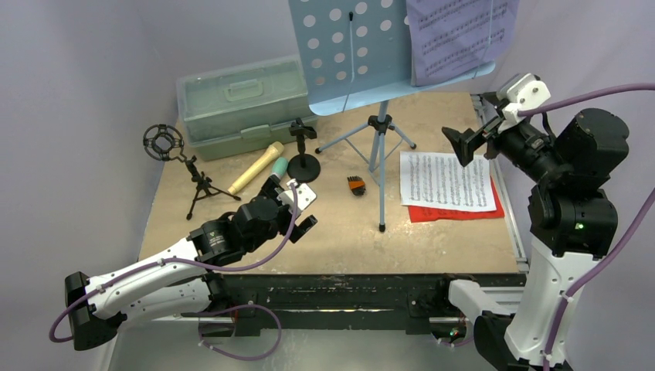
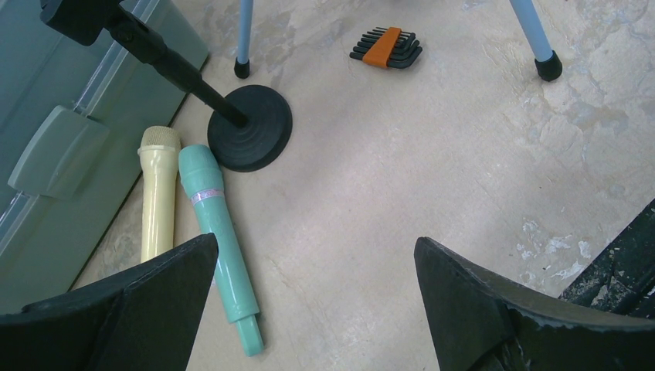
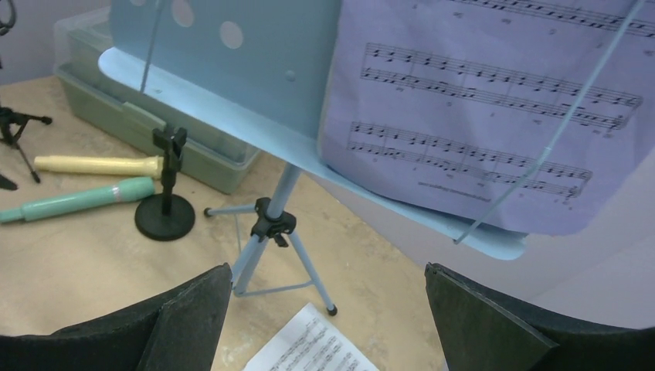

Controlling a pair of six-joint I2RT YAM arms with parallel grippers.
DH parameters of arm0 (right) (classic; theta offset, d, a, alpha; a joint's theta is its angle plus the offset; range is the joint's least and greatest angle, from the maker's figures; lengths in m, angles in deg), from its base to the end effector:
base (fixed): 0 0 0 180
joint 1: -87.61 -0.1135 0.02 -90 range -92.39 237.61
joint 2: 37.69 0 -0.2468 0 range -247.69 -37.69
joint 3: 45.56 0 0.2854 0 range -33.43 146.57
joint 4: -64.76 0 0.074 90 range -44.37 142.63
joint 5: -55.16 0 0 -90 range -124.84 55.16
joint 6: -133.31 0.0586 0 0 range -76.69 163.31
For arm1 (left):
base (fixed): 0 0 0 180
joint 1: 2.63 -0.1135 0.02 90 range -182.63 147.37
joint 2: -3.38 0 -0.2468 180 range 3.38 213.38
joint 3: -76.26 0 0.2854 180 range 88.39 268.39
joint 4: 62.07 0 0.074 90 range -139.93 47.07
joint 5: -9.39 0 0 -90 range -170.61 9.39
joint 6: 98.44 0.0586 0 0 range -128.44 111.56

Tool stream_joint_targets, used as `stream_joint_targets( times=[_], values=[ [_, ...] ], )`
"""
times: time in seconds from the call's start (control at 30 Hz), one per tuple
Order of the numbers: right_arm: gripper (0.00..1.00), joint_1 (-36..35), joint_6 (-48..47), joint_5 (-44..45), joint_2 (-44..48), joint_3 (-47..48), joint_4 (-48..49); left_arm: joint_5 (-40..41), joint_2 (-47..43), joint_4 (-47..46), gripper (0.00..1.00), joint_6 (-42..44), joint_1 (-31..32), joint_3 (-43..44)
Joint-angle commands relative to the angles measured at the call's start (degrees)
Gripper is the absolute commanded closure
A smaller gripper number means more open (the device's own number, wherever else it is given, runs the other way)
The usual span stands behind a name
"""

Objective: Pack up the instrument practice props
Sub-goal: Pick up the sheet music from the music stand.

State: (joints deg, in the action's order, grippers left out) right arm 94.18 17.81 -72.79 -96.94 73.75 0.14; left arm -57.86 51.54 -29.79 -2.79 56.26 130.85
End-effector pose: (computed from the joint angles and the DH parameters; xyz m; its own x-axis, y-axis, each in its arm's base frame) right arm 0.1592 0.0179 0.5634 0.1521 -0.3592 -0.9208 -0.5022 0.7743 -0.3850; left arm 0.1507 -0.2059 0.2735 -0.1642 0.4477 -0.8790 0.6290 0.7339 0.2564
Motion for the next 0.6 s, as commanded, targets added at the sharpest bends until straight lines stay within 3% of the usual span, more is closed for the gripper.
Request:
stream_joint_targets(
  times=[0.0,0.57],
  values=[
    [0.01,0.24,5.67,7.1,-0.3,0.45,6.49,-0.51,-0.26,-2.78,0.01,0.85,-0.31,-0.01],
    [0.01,0.34,10.9,17.98,-1.81,1.78,11.3,-0.85,-0.44,-2.87,0.01,0.87,-0.36,0.06]
  ],
)
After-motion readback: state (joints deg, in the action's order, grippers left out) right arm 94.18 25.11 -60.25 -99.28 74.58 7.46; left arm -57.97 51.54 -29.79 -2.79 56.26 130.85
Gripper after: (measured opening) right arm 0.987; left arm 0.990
